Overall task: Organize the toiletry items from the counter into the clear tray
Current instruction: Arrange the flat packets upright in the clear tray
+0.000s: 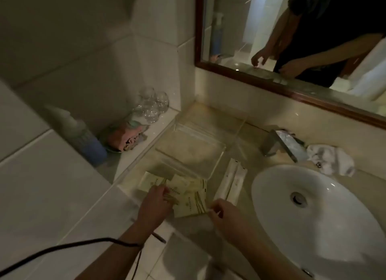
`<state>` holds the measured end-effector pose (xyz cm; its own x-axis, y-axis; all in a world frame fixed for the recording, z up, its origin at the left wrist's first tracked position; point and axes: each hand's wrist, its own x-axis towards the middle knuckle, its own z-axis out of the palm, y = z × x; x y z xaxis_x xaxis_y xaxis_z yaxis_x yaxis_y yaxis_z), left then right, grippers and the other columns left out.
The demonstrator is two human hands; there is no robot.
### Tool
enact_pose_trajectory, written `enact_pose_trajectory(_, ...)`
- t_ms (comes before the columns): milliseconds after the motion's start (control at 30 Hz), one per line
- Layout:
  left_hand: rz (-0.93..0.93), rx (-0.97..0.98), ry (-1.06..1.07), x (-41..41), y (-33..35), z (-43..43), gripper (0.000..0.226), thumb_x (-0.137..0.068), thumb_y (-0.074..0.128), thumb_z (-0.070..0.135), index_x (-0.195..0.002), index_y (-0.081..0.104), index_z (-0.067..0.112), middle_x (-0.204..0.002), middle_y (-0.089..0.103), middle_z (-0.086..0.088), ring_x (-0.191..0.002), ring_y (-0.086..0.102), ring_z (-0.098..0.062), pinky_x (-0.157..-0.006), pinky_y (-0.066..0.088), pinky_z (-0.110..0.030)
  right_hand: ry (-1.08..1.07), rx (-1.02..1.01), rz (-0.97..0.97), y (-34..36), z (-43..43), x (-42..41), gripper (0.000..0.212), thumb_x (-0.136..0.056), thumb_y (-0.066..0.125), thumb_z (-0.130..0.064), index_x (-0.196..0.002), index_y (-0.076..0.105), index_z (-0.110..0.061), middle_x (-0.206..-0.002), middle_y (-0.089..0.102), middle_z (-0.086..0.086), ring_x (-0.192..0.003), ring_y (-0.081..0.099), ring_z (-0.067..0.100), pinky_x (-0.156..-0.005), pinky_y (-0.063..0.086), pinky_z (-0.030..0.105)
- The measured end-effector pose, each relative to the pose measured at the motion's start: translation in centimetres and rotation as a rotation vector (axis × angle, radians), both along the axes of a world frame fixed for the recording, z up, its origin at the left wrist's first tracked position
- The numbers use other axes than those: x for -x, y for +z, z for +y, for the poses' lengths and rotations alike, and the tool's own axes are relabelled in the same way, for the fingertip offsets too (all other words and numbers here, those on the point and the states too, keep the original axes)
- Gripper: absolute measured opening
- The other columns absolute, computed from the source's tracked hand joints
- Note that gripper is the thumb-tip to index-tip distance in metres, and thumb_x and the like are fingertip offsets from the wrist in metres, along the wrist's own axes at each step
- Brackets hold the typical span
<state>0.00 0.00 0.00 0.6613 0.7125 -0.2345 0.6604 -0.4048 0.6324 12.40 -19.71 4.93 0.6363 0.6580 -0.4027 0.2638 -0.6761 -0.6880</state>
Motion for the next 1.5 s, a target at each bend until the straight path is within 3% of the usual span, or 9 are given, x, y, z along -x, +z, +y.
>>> enact_pose_trajectory(267,0.196,-0.072,0.002,-2.6,0.3,0.4,0.06,-0.077,0.072,0.033,-0.128,0.049,0.013,-0.123,0.054,-0.009,-0.116,0.05,-0.027,-0.093,0.045,-0.038,0.41,0.045,-0.346,-3.2,5.3,-1.7,0.045,-0.083,0.062,-0.038,-0.126,0.053,-0.025,-0.126,0.051,-0.002,-0.113,0.052,0.02,-0.092,0.046,0.033)
enact_pose_trajectory(633,0.238,0.025,-0.087,-4.5,0.1,2.8,0.057,-0.076,0.066,0.036,-0.128,0.047,0.022,-0.121,0.056,-0.004,-0.11,0.055,-0.025,-0.081,0.048,-0.035,0.428,0.18,-0.412,-4.1,7.0,-2.0,0.049,-0.083,0.061,-0.043,-0.129,0.047,-0.029,-0.126,0.046,-0.004,-0.112,0.045,0.018,-0.095,0.04,0.031)
enact_pose_trajectory(833,0.119,0.105,-0.103,-4.3,1.0,4.3,0.014,-0.079,0.066,0.03,-0.08,0.057,0.02,-0.07,0.047,0.007,-0.067,0.05,-0.014,-0.054,0.034,-0.026,0.392,0.19,-0.414,-3.6,7.6,-2.3,0.019,-0.09,0.053,-0.037,-0.107,0.06,-0.029,-0.108,0.053,-0.006,-0.098,0.048,0.016,-0.083,0.043,0.028)
enact_pose_trajectory(933,0.07,0.148,-0.048,-4.0,1.4,5.2,0.033,-0.08,0.069,0.03,-0.064,0.041,0.025,-0.062,0.04,0.009,-0.056,0.039,-0.005,-0.049,0.026,-0.02,0.375,0.165,-0.415,-3.3,7.7,-3.0,0.016,-0.089,0.055,-0.043,-0.096,0.062,-0.031,-0.099,0.053,-0.009,-0.092,0.048,0.013,-0.078,0.043,0.025)
enact_pose_trajectory(1067,0.044,0.252,0.032,-3.5,1.6,6.6,0.012,-0.081,0.07,0.019,-0.078,0.059,0.018,-0.066,0.053,0.014,-0.062,0.052,-0.004,-0.05,0.034,-0.011,0.525,0.311,-0.379,-3.0,7.7,-2.3,0.054,-0.072,0.057,-0.065,-0.116,0.051,-0.035,-0.113,0.049,-0.01,-0.104,0.045,0.014,-0.091,0.041,0.031)
enact_pose_trajectory(1167,0.026,0.326,0.082,-3.4,1.6,7.0,0.021,-0.08,0.071,0.018,-0.1,0.068,0.013,-0.084,0.068,0.004,-0.075,0.062,-0.01,-0.062,0.047,-0.02,0.553,0.399,-0.372,-3.9,7.3,-1.0,0.064,-0.072,0.057,-0.065,-0.127,0.043,-0.034,-0.126,0.048,-0.008,-0.117,0.043,0.018,-0.102,0.035,0.035)
enact_pose_trajectory(1267,-0.032,0.42,0.157,-3.4,2.1,7.1,0.02,-0.082,0.069,0.016,-0.102,0.068,0.015,-0.092,0.072,0.0,-0.082,0.068,-0.015,-0.073,0.057,-0.033,0.51,0.397,-0.319,-4.1,7.4,-1.0,0.058,-0.077,0.058,-0.059,-0.127,0.045,-0.033,-0.128,0.054,-0.008,-0.118,0.047,0.018,-0.101,0.036,0.036)
enact_pose_trajectory(1400,-0.14,0.512,0.215,-3.2,4.0,7.5,0.013,-0.089,0.062,0.011,-0.101,0.066,0.014,-0.086,0.071,-0.001,-0.067,0.063,-0.009,-0.052,0.049,-0.015,0.53,0.294,-0.202,-2.9,7.9,-2.2,0.03,-0.088,0.051,-0.047,-0.11,0.056,-0.027,-0.108,0.059,-0.006,-0.1,0.055,0.015,-0.086,0.045,0.033)
enact_pose_trajectory(1500,-0.217,0.57,0.288,-3.7,5.5,8.5,0.013,-0.09,0.061,0.013,-0.102,0.066,0.012,-0.087,0.07,-0.008,-0.067,0.062,-0.013,-0.058,0.049,-0.022,0.45,0.158,-0.151,-1.6,8.3,-3.8,0.017,-0.09,0.053,-0.041,-0.095,0.057,-0.025,-0.098,0.055,-0.008,-0.087,0.055,0.011,-0.076,0.048,0.028)
